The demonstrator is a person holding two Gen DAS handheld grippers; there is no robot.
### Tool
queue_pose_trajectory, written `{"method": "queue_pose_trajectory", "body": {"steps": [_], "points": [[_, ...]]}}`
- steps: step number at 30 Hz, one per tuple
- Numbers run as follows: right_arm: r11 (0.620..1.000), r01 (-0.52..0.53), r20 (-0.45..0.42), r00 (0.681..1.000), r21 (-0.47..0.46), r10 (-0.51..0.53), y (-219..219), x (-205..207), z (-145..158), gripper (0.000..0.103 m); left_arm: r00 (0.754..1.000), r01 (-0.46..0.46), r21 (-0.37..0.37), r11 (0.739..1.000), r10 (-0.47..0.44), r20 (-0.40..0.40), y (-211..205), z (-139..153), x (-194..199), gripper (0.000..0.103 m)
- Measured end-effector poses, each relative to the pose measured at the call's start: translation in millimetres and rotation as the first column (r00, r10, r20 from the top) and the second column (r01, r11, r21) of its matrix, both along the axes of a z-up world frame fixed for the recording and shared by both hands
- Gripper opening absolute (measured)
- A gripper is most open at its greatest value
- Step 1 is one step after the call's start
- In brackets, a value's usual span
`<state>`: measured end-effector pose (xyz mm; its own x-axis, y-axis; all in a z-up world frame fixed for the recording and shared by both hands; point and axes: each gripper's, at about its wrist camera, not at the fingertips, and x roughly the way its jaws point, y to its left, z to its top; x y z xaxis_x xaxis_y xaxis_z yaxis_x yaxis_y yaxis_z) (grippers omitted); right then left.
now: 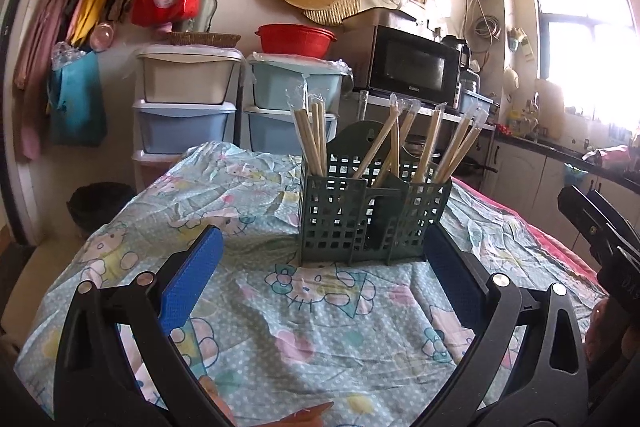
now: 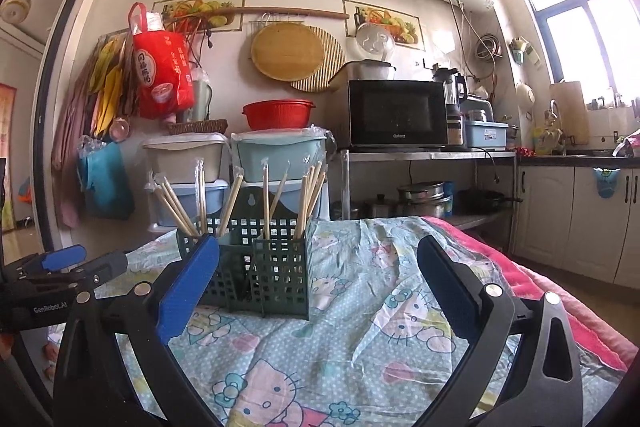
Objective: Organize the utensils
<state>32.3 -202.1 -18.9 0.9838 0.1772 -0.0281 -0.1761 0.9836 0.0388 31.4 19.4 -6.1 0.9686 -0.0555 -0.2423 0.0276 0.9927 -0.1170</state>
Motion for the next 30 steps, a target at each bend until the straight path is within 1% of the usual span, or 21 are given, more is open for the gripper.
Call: {"method": "queue_pose_trajectory", "body": {"steps": [30], "points": [[1.000, 0.008, -0.018, 1.000, 0.014, -0.008, -1.2, -2.2, -1.2, 0.096, 1.000, -0.004, -0.001, 1.000, 0.004, 0.001, -0.8, 0.6, -2.3, 0.092]]}}
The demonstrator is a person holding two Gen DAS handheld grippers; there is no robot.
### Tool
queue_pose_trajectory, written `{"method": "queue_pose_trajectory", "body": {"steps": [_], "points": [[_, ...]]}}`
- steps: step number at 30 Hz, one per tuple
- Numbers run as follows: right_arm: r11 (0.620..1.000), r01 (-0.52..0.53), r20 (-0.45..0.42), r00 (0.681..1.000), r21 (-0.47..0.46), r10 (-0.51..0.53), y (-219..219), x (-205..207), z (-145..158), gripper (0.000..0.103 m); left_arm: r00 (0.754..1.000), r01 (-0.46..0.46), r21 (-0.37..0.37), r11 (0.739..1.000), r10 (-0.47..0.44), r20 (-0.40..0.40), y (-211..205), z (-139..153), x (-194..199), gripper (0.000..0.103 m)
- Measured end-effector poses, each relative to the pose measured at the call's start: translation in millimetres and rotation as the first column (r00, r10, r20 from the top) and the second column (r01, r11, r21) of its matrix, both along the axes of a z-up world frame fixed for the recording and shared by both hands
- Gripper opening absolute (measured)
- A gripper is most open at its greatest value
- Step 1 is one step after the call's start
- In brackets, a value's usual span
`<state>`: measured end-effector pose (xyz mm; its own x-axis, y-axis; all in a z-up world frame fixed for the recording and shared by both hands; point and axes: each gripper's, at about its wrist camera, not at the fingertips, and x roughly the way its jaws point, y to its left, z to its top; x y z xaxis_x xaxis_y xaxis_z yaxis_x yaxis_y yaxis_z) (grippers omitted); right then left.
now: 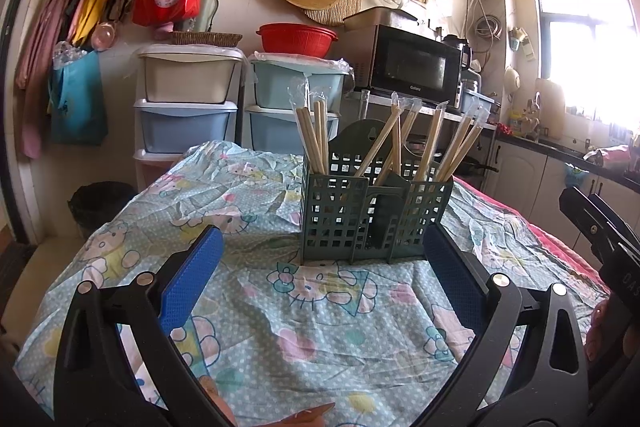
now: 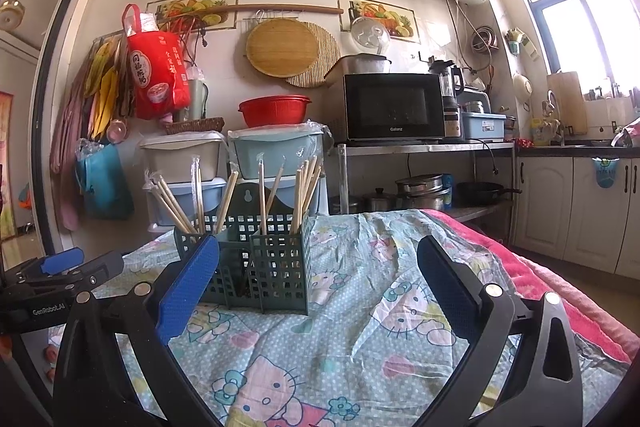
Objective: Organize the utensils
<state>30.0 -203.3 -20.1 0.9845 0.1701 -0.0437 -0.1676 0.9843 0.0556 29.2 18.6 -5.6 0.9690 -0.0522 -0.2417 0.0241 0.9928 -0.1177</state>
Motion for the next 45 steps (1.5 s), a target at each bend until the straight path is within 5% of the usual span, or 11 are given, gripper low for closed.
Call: {"method": "queue_pose_trajectory", "body": {"steps": [45], "points": [[1.000, 0.005, -0.020, 1.000, 0.004, -0.005, 1.1, -0.3, -2.7, 0.096, 1.000, -0.004, -0.006, 1.000, 0.004, -0.013, 3.1, -4.8, -1.4, 0.093]]}}
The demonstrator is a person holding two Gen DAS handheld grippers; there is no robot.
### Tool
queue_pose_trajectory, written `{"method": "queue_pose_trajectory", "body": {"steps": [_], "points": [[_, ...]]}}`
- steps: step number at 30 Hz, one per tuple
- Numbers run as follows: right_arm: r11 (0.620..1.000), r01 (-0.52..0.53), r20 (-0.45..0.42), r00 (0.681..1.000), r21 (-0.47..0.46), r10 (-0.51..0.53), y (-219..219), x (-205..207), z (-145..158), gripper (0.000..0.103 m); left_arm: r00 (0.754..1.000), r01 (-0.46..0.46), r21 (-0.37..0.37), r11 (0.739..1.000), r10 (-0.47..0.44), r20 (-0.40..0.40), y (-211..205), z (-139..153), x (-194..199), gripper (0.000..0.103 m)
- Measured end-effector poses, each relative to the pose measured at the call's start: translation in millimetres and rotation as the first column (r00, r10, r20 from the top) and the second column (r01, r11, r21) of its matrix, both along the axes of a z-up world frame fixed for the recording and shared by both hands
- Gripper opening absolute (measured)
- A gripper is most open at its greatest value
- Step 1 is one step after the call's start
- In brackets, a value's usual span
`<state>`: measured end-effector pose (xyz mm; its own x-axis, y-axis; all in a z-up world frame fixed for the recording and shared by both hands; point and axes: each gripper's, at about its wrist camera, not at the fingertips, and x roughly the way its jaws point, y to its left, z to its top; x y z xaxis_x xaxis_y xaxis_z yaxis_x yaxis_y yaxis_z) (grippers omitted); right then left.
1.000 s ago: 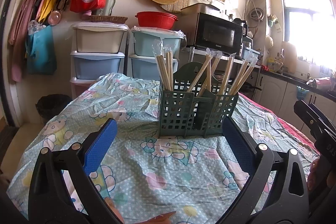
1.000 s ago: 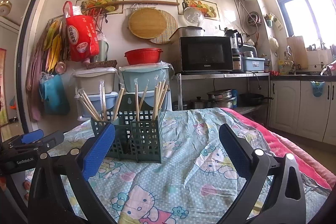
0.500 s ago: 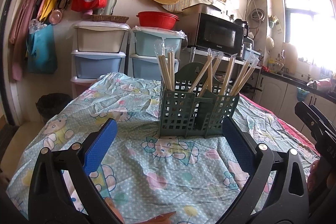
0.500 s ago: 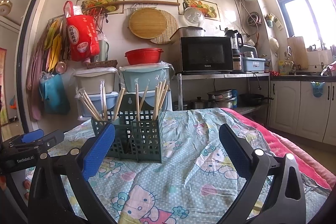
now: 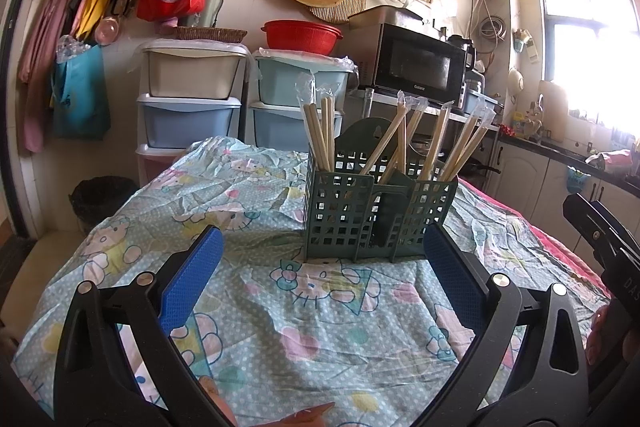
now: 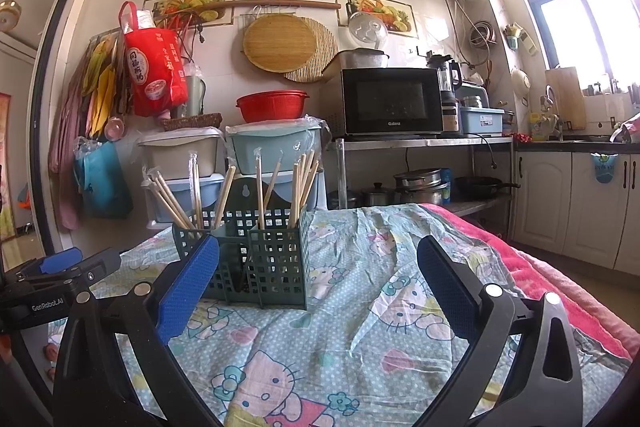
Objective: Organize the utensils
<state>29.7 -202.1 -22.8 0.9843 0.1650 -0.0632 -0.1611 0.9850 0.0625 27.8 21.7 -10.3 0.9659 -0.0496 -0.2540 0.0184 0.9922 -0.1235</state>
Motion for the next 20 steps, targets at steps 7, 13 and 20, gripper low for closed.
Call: {"method": "queue_pose_trajectory", "body": {"steps": [7, 13, 20], "points": [[0.999, 0.028, -0.026, 0.999, 0.019, -0.028, -4.6, 5.7, -0.9, 0.096, 0.999, 0.018, -0.019, 1.000, -0.019, -0.039, 2.2, -3.0, 6.0, 0.092], [0.996, 0.090, -0.184, 0.979, -0.012, -0.091, -26.2, 42.1, 0.1, 0.096, 0.984, -0.062, 0.012, 0.998, 0.063, -0.169, 27.0, -2.4, 28.4, 0.092], [0.957, 0.194, -0.592, 0.753, -0.215, -0.286, -80.8, 159.1, -29.1, 0.096, 0.821, -0.266, 0.095, 0.959, 0.277, -0.500, 108.0, -30.1, 105.6, 0.092]]}}
